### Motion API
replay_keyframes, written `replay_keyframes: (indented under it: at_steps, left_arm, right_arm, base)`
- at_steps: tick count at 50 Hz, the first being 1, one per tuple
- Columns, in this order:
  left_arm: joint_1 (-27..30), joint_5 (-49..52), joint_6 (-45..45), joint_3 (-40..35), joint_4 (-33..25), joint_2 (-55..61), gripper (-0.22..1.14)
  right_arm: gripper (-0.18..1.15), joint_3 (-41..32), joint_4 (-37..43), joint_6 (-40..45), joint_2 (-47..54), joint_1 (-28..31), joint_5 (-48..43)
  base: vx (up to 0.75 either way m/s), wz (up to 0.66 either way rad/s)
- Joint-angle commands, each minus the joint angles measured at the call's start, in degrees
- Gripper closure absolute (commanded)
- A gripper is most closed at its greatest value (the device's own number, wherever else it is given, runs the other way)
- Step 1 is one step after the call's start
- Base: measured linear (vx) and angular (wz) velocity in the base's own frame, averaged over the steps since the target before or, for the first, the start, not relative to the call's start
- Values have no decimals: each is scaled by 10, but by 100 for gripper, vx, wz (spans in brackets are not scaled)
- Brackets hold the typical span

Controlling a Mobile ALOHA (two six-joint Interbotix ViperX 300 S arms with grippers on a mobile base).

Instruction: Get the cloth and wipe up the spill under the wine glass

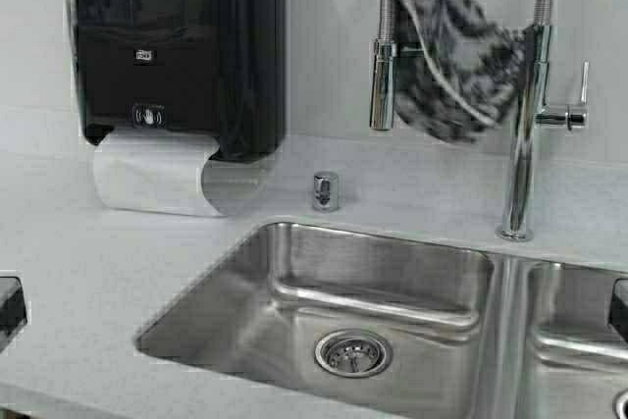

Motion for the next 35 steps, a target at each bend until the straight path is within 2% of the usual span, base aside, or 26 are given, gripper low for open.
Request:
replay_keyframes:
  at_steps: [1,7,12,25,35]
  left_arm:
    - [0,-3,0,-4,-2,6,89]
    - [0,-3,0,-4,-2,6,89]
    - [0,-2,0,-4,-2,4,89]
    - [0,5,-1,-2,-9,4,89]
    - [0,5,-1,0,-12,7,89]
  right_arm:
    - [91,-98,-2,-23,-20,-5,32]
    - [91,-159,-5,-33,-25,-3,80]
    - [91,-178,-7,-33,-36,6,112]
    - [91,-118,-9,-33,-109,42,133]
    - [91,-78,-9,-33,-157,43,158]
  base:
    - [-10,-1]
    - [-11,-1]
    - [-11,-1]
    - [-8,-1]
    - [-6,-3]
